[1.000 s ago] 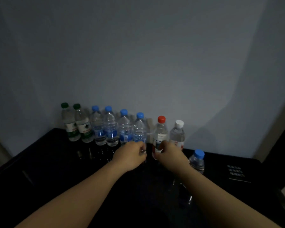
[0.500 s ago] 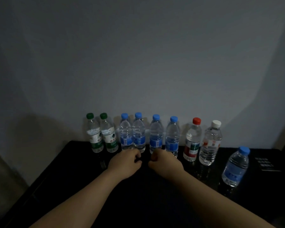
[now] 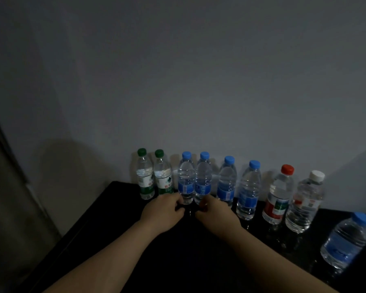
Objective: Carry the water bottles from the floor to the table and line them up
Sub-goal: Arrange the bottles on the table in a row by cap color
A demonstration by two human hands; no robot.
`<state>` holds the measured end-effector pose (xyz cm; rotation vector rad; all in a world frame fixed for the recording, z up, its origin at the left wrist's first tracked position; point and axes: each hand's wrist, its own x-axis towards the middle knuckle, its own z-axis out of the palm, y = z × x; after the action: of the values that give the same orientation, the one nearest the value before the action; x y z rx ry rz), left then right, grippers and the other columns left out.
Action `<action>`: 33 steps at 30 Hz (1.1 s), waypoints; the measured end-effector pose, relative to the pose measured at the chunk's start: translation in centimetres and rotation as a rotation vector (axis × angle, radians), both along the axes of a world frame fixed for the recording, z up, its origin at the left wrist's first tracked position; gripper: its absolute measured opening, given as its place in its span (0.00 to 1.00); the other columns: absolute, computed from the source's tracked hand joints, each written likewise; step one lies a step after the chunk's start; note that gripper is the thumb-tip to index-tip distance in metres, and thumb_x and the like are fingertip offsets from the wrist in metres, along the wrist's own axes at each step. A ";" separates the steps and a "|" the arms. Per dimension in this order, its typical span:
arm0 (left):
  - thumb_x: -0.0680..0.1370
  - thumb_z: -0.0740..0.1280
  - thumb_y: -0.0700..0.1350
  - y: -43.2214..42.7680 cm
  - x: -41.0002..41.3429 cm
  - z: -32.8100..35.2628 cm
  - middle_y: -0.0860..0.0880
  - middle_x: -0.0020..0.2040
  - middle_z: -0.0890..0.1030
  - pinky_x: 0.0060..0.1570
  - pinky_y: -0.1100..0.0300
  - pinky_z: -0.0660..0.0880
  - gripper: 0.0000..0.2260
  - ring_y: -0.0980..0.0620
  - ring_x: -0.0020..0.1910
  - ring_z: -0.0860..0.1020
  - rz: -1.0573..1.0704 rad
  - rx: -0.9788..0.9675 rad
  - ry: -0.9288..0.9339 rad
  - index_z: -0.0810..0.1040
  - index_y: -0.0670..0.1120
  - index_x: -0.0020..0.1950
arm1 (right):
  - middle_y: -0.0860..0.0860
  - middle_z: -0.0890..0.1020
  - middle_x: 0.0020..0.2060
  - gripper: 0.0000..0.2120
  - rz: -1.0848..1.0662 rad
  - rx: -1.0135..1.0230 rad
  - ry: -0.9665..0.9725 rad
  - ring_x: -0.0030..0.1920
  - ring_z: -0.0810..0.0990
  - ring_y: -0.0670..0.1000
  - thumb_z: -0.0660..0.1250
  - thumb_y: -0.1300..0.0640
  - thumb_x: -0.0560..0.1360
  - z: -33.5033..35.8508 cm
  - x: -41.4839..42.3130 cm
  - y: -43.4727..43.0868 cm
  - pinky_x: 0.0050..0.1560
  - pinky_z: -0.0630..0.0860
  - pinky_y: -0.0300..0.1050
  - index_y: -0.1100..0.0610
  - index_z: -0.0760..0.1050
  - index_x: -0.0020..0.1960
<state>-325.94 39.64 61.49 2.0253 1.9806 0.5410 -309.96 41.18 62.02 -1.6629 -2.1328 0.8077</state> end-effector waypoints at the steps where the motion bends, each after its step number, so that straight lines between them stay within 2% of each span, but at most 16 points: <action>1: 0.75 0.64 0.50 0.1 -0.6 0.0 0.51 0.56 0.78 0.51 0.58 0.75 0.11 0.53 0.52 0.77 0.011 0.003 -0.005 0.75 0.51 0.57 | 0.49 0.77 0.48 0.12 0.006 -0.002 -0.009 0.49 0.78 0.51 0.64 0.50 0.73 0.0 -0.5 0.2 0.52 0.78 0.52 0.51 0.70 0.54; 6: 0.75 0.64 0.49 1.7 -4.4 0.3 0.51 0.52 0.80 0.49 0.58 0.76 0.09 0.53 0.49 0.77 0.035 0.036 -0.043 0.77 0.51 0.53 | 0.53 0.78 0.54 0.14 0.000 0.020 0.011 0.53 0.77 0.53 0.63 0.50 0.73 0.5 -3.7 1.5 0.53 0.76 0.52 0.53 0.69 0.57; 9: 0.74 0.65 0.49 3.1 -7.3 0.3 0.52 0.50 0.81 0.47 0.58 0.75 0.08 0.52 0.48 0.79 0.049 0.060 -0.073 0.77 0.51 0.51 | 0.52 0.79 0.51 0.12 -0.020 0.041 0.064 0.50 0.78 0.53 0.63 0.50 0.74 0.8 -6.6 2.5 0.51 0.77 0.51 0.54 0.70 0.54; 14: 0.74 0.66 0.47 6.6 -12.4 0.6 0.51 0.49 0.81 0.48 0.56 0.76 0.05 0.50 0.48 0.79 0.042 0.102 -0.178 0.77 0.51 0.49 | 0.54 0.80 0.50 0.13 -0.072 0.080 0.170 0.47 0.80 0.53 0.64 0.51 0.73 2.6 -12.6 5.2 0.51 0.78 0.52 0.53 0.70 0.56; 19: 0.74 0.64 0.42 10.4 -15.3 1.4 0.45 0.55 0.78 0.51 0.53 0.75 0.09 0.45 0.52 0.77 0.016 0.192 -0.166 0.76 0.45 0.54 | 0.55 0.81 0.50 0.13 -0.126 0.122 0.138 0.48 0.80 0.53 0.64 0.53 0.74 2.7 -15.6 8.0 0.54 0.77 0.53 0.55 0.71 0.57; 24: 0.76 0.62 0.41 13.7 -16.0 1.9 0.45 0.65 0.69 0.55 0.57 0.67 0.16 0.44 0.61 0.70 0.021 0.252 -0.084 0.71 0.46 0.64 | 0.55 0.81 0.52 0.14 -0.169 0.100 0.087 0.50 0.79 0.54 0.64 0.54 0.74 2.3 -16.1 10.0 0.55 0.77 0.54 0.54 0.70 0.59; 26: 0.75 0.63 0.43 15.2 -16.1 1.8 0.46 0.70 0.63 0.60 0.56 0.66 0.22 0.44 0.66 0.65 0.004 0.199 -0.057 0.66 0.48 0.69 | 0.55 0.77 0.57 0.16 -0.170 0.150 0.055 0.54 0.77 0.55 0.63 0.54 0.75 2.4 -16.4 10.9 0.56 0.76 0.53 0.54 0.69 0.62; 30: 0.75 0.65 0.48 18.1 -16.5 1.0 0.49 0.77 0.46 0.70 0.48 0.58 0.33 0.42 0.75 0.52 -0.017 -0.064 -0.076 0.50 0.54 0.75 | 0.54 0.70 0.66 0.23 -0.116 0.306 0.038 0.62 0.71 0.56 0.63 0.56 0.74 2.1 -17.1 12.9 0.59 0.71 0.50 0.53 0.66 0.68; 31: 0.76 0.65 0.49 18.7 -16.6 0.7 0.49 0.77 0.45 0.71 0.47 0.58 0.34 0.42 0.75 0.52 -0.011 -0.103 -0.087 0.49 0.55 0.75 | 0.53 0.67 0.69 0.24 -0.091 0.319 0.026 0.64 0.69 0.57 0.63 0.56 0.74 2.0 -17.2 13.5 0.61 0.71 0.51 0.52 0.64 0.69; 33: 0.76 0.65 0.49 19.4 -16.5 0.1 0.47 0.77 0.52 0.69 0.47 0.63 0.32 0.42 0.73 0.59 0.001 -0.126 -0.125 0.51 0.54 0.75 | 0.53 0.60 0.73 0.27 -0.043 0.316 -0.021 0.69 0.64 0.60 0.62 0.57 0.75 1.6 -17.4 14.6 0.67 0.66 0.55 0.50 0.59 0.72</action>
<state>-342.47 59.09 61.62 1.8690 1.8931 0.5159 -327.35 55.79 63.58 -1.5497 -2.1005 0.4152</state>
